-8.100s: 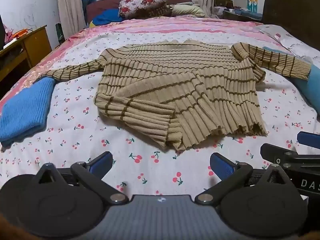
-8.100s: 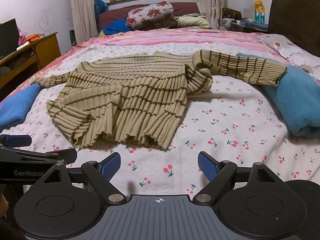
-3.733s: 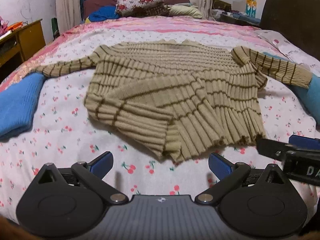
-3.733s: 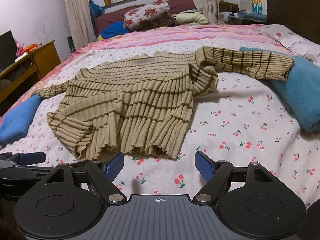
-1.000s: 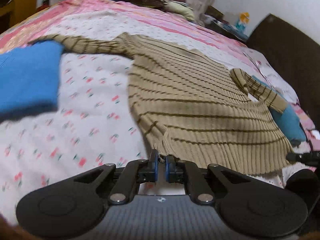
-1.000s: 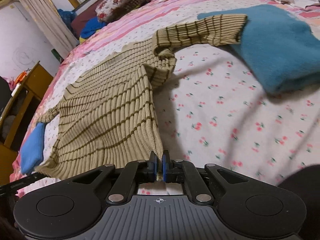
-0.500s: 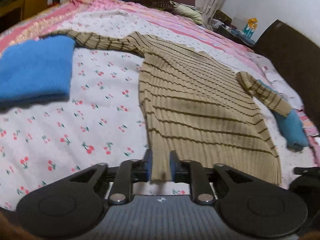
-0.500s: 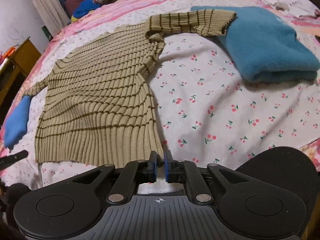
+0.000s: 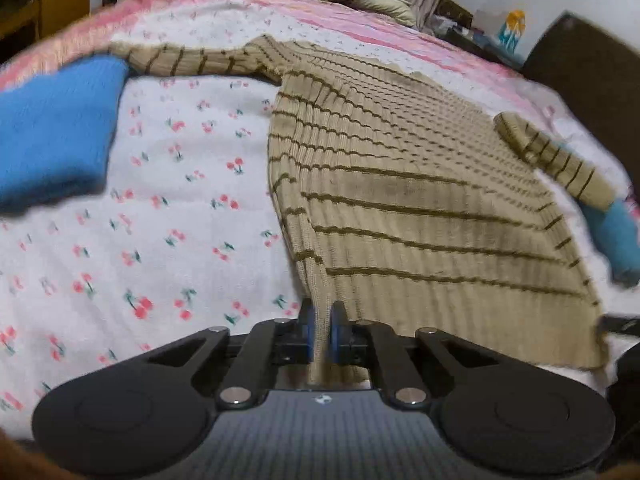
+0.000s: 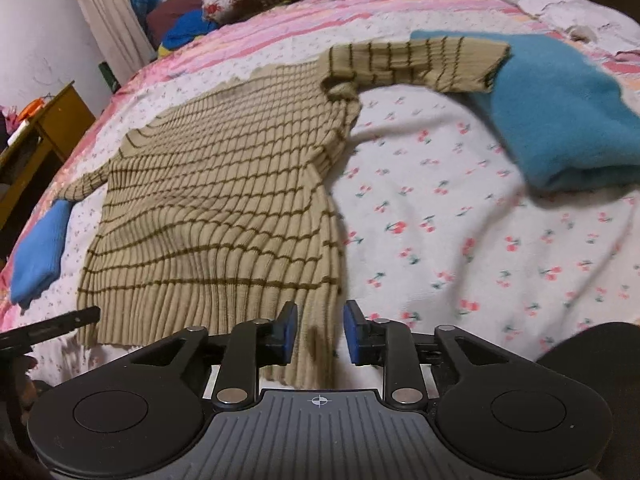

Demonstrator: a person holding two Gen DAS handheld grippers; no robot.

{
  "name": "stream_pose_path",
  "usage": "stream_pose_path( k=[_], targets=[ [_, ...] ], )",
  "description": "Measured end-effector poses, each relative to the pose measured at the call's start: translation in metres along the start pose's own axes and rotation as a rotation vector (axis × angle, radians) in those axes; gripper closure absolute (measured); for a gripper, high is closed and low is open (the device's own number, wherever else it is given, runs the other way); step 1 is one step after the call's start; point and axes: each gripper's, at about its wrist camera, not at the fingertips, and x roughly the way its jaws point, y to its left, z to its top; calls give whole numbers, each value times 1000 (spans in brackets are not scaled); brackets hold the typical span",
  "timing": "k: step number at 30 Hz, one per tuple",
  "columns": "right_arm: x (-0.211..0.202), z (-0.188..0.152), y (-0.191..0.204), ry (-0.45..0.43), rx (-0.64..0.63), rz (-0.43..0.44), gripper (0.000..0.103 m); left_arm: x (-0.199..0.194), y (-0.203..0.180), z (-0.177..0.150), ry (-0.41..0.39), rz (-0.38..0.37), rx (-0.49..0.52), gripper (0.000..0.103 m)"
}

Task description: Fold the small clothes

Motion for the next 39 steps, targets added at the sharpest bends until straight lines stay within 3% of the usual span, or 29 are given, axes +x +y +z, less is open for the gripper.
stream_pose_path(
  k=[4,7,14,24,29,34,39],
  targets=[
    [17,-5,-1,40,20,18,75,-4,10,-2,0,-4,-52,90],
    [17,-12,0,51,3,23,97,-12,16,-3,-1,4,-68,90],
    [9,-21,-4,72,25,45,98,-20,19,-2,13,14,-71,90],
    [13,-27,-13,123,46,28,99,-32,24,-17,55,101,-41,93],
    [6,-26,-11,125,44,24,91,-47,23,-18,22,78,-50,93],
    [-14,-24,-15,75,53,11,91,-60,14,-6,-37,84,-4,93],
    [-20,-13,-16,4,61,-1,91,-52,-4,6,-57,36,46,93]
  ],
)
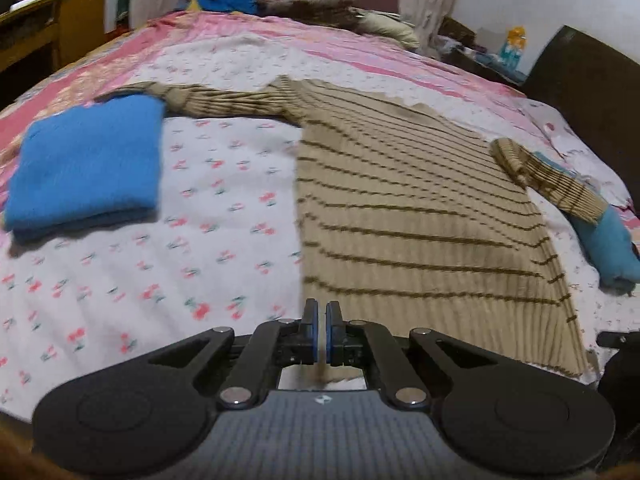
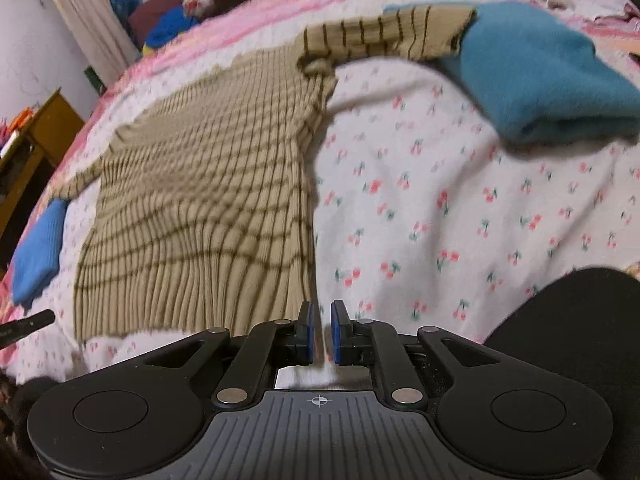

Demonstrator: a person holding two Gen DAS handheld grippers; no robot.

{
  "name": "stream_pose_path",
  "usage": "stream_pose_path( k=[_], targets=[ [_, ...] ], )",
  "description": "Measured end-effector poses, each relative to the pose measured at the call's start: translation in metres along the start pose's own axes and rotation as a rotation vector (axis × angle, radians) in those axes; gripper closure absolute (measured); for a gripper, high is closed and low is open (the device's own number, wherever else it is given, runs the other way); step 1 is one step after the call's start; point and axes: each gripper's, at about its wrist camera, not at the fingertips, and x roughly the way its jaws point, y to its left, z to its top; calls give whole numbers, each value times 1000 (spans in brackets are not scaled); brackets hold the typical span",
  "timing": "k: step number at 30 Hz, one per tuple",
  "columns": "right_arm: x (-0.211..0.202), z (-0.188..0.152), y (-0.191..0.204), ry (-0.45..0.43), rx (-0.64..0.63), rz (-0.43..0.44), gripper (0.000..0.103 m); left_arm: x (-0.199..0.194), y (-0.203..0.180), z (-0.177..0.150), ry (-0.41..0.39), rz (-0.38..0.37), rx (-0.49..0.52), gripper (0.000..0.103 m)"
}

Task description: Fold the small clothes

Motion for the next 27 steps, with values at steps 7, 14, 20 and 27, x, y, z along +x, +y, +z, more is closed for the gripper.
stream_pose_path(
  k=[7,14,20,27],
  targets=[
    [16,41,-1,-75,41,31,86,49,-24,-7,168,2,76,92],
    [45,97,-41,-176,199,58,86,46,-24,5,166,40,45,92],
    [64,122,-55,-227,244,29,86,53,-43,33,71,15,65,92],
    [78,152,-69,-291,305,-12,78,84,-82,66,45,-111,139,91]
  ],
)
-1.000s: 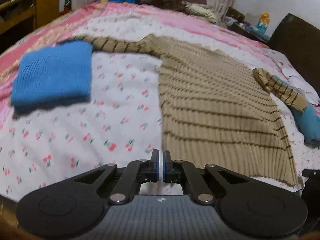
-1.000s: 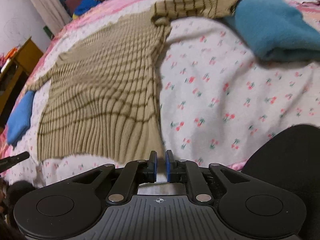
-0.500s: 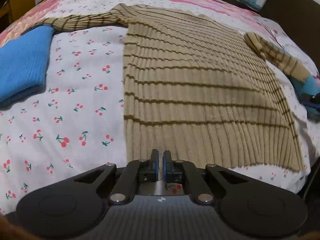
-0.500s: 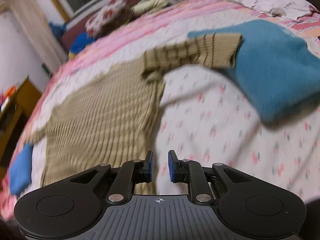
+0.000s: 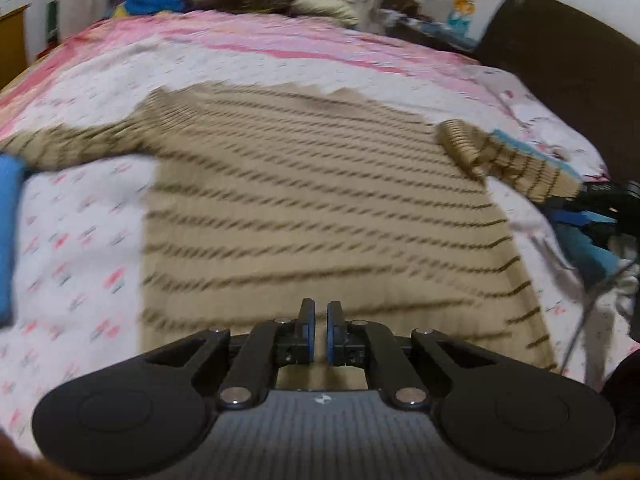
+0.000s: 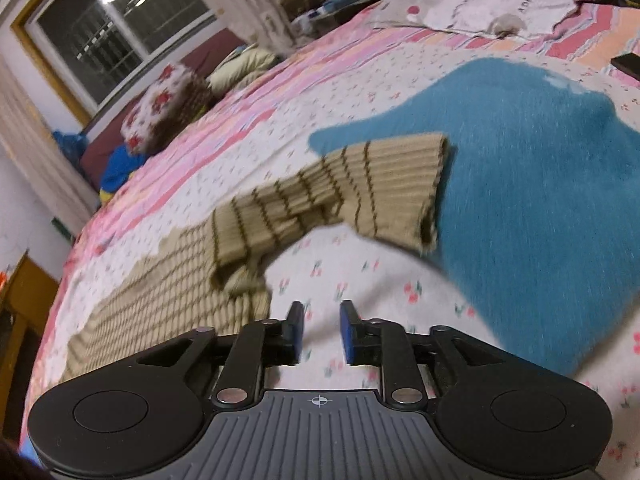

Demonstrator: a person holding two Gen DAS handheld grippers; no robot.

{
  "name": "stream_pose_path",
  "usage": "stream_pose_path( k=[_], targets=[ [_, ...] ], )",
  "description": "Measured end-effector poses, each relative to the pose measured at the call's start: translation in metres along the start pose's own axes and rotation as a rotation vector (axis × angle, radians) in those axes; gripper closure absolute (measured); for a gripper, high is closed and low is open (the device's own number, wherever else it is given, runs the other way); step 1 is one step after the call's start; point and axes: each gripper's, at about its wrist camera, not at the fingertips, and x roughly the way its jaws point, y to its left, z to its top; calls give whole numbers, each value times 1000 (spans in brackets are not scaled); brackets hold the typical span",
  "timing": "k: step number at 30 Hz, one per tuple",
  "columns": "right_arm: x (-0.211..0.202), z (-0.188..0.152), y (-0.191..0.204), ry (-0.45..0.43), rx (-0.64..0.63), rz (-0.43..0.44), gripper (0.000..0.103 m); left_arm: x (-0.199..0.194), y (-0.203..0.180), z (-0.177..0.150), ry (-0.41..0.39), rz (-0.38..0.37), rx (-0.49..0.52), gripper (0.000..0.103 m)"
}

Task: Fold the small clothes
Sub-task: 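Open both grippers and move the right gripper to the striped sleeve cuff, then close the right gripper on the sleeve cuff and lift it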

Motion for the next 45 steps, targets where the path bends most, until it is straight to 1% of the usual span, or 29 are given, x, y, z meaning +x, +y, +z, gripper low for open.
stream_pose_path(
  k=[2,4,7,11,14,15,17,18,20,24,31,33,35,37,38,40,43,45],
  targets=[
    [3,7,-3,-25,21,-21,78,8,-14,9,-11,-24,36,91],
    [0,11,-8,-55,52,-18,78,17,-26,16,-18,-45,68,91],
    [-9,15,-15,-98,69,-21,78,34,-41,26,-24,-52,115,89],
    [-16,22,-27,-158,94,-53,78,52,-55,35,-4,-89,120,89],
    [-18,26,-35,-178,125,-48,81,57,-66,38,-2,-111,141,88],
    [-19,26,-35,-187,127,-45,81,60,-68,38,-2,-116,149,88],
    [-20,27,-30,-207,90,-50,78,63,-74,38,3,-121,162,87],
    [-20,28,-29,-212,75,-57,78,65,-76,39,8,-124,166,87],
    [-13,33,-28,-192,62,-76,81,67,-80,39,15,-128,173,87],
    [-8,40,-30,-188,60,-76,82,66,-83,37,19,-132,186,85],
    [-16,38,-33,-225,64,-76,81,72,-88,39,21,-144,190,83],
    [-18,38,-29,-248,26,-100,81,72,-89,40,16,-150,196,83],
    [-20,35,-22,-279,-25,-145,80,71,-90,40,12,-150,205,82],
    [-22,32,-18,-312,-67,-174,77,72,-88,40,18,-150,205,82],
    [-20,32,-17,-304,-82,-175,76,74,-87,39,25,-149,203,82],
    [-10,34,-15,-252,-108,-180,69,74,-86,38,32,-147,202,82],
    [-2,32,-8,-249,-177,-228,69,74,-85,37,35,-151,201,81],
    [1,32,-6,-253,-193,-246,69,74,-84,36,36,-150,204,81]
  ],
)
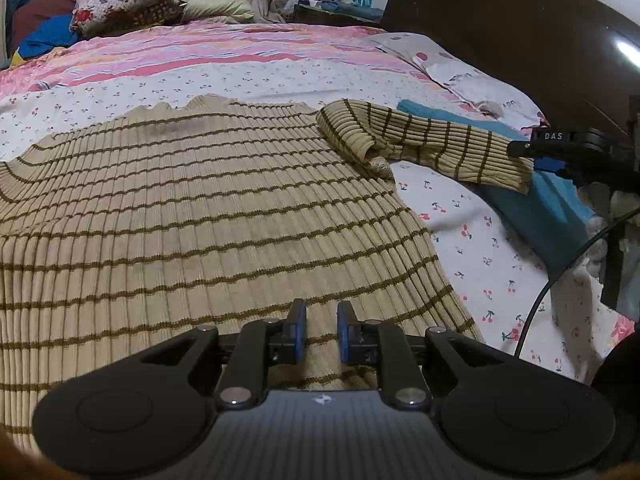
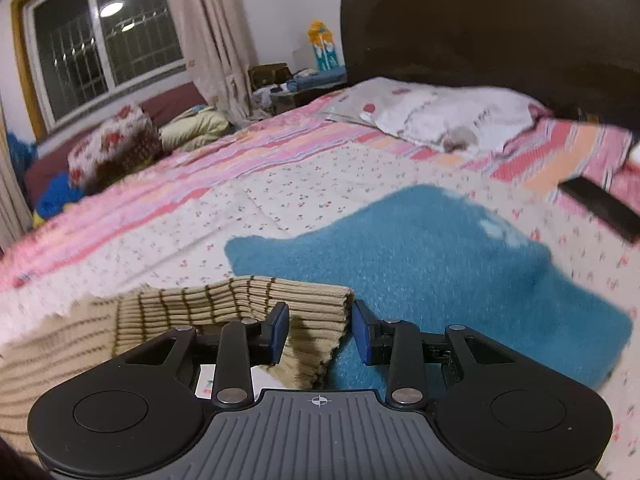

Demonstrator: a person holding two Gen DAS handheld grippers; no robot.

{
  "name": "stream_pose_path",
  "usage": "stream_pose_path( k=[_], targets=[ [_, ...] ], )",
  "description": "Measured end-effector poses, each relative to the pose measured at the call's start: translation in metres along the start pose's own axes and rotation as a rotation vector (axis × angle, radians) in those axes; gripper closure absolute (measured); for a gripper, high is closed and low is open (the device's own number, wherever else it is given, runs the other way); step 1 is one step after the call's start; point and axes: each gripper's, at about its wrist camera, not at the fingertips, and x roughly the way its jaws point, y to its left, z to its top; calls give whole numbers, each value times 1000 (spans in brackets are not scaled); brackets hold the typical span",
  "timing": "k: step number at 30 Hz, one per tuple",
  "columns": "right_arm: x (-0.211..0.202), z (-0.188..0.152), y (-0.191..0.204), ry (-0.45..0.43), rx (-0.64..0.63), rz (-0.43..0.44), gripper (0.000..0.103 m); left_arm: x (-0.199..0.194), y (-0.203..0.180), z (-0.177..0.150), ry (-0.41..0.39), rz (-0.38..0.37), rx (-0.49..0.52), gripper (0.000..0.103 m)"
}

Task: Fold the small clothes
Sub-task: 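Close the right gripper on the sleeve cuff and lift it, then carry the sleeve with the right gripper across the sweater body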

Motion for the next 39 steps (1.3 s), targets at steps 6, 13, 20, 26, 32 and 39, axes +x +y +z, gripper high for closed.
stream_pose_path(
  k=[6,13,20,26,32,39],
  targets=[
    [2,4,0,22,-10,27,92,-2,2,0,-10,-13,-9,80],
    [-6,34,-3,130,263,301,97,-18,16,-5,-37,-18,-36,75],
    [-23,69,74,215,330,610,97,-32,42,-17,-78,-30,-109,74],
    [-15,61,169,294,276,724,97,-41,72,-26,-133,-13,-161,74],
    [5,30,243,384,206,747,97,-47,107,-35,-164,-24,-238,74],
    [22,-35,312,555,128,758,93,-50,129,-43,-168,-19,-272,74]
  ],
)
